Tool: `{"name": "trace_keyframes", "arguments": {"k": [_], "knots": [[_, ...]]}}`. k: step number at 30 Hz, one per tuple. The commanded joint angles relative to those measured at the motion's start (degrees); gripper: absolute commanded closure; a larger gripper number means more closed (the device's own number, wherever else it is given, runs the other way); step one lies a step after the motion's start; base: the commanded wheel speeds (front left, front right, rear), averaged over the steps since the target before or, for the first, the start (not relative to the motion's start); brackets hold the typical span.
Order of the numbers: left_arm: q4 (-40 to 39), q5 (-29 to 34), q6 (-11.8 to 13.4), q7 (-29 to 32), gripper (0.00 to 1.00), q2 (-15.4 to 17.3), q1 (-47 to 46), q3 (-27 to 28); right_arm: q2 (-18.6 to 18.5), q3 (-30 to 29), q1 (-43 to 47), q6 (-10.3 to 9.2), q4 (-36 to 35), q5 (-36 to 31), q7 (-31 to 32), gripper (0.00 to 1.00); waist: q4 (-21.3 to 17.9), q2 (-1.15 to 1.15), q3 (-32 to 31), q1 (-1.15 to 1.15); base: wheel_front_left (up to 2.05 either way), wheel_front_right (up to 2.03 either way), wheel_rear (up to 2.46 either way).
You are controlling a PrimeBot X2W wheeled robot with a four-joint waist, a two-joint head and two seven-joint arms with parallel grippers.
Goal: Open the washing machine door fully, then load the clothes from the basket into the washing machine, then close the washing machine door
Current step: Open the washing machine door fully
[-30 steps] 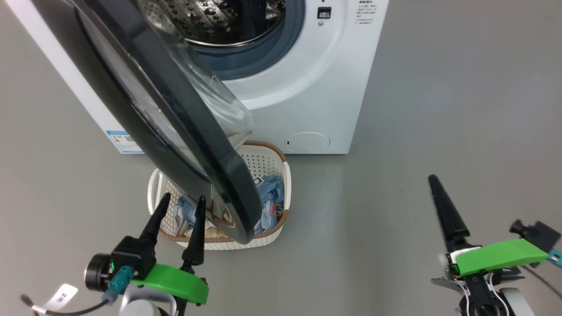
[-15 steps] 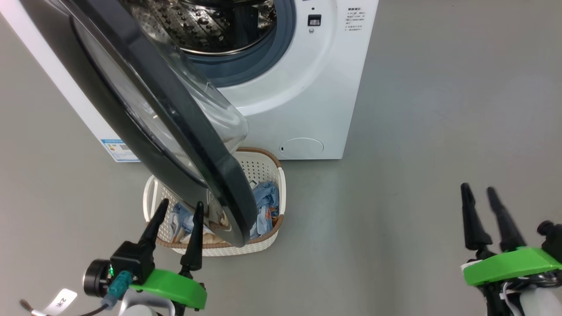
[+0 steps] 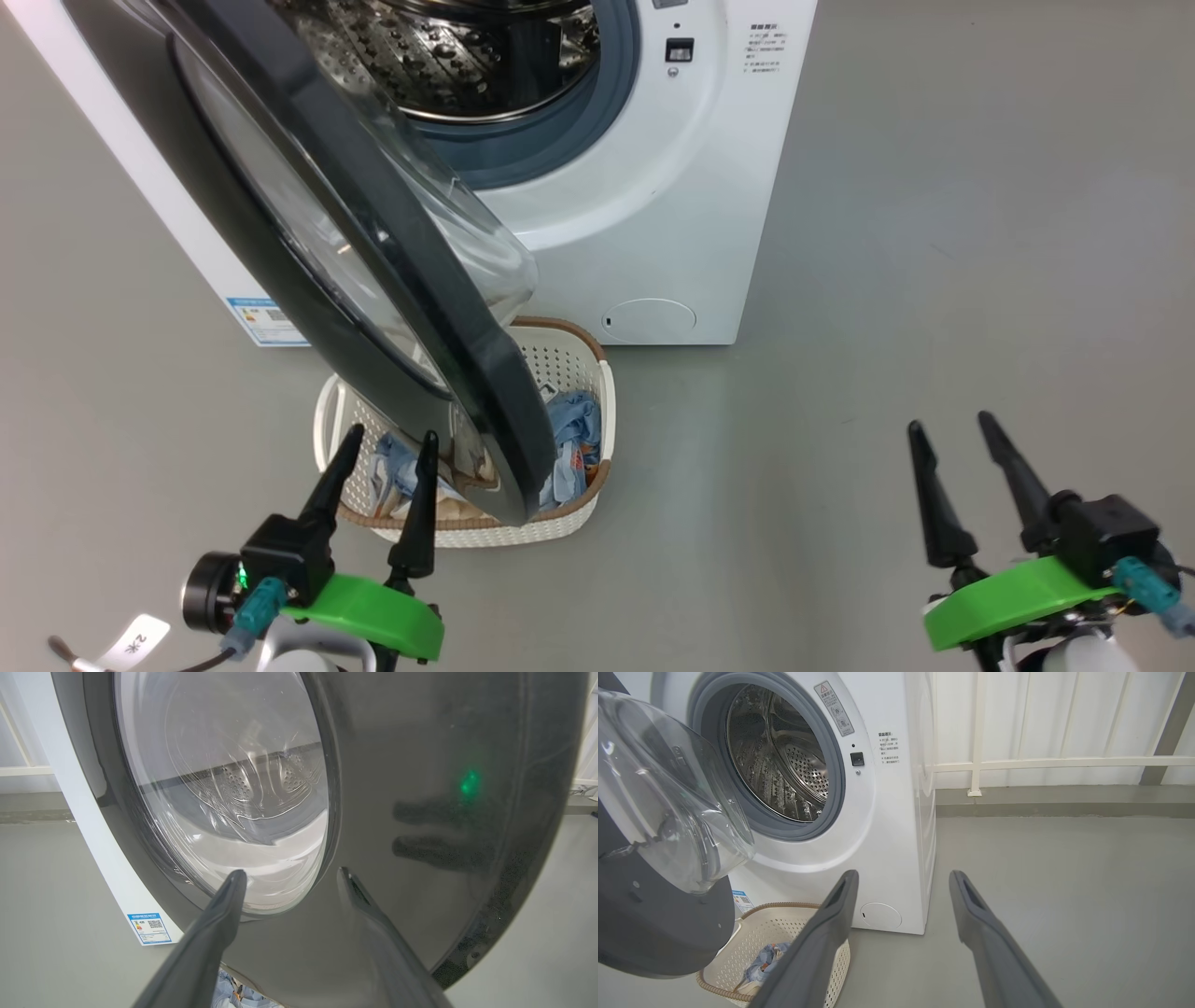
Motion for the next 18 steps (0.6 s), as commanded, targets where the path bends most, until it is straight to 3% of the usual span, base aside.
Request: {"name": "trace_keyframes", "arguments": {"k": [1,18], "knots": [[-1.2,-0.2,0.5,-0.5,0.0,1.0,0.0,1.6,0.3,2.1,0.3,0.09,-1.6,-1.1,-0.7,0.0,0.1,0.0,-0.1,0.0,0.0,0.0,0.0],[-0.7,-0.7,1.2,-0.5,0.0,1.0,1.0,1.6,1.5,2.6,3.2,0.09,-1.8,-3.9,-0.7,0.0,0.4,0.0,-2.1,0.0,0.0,0.0,0.0]]}}
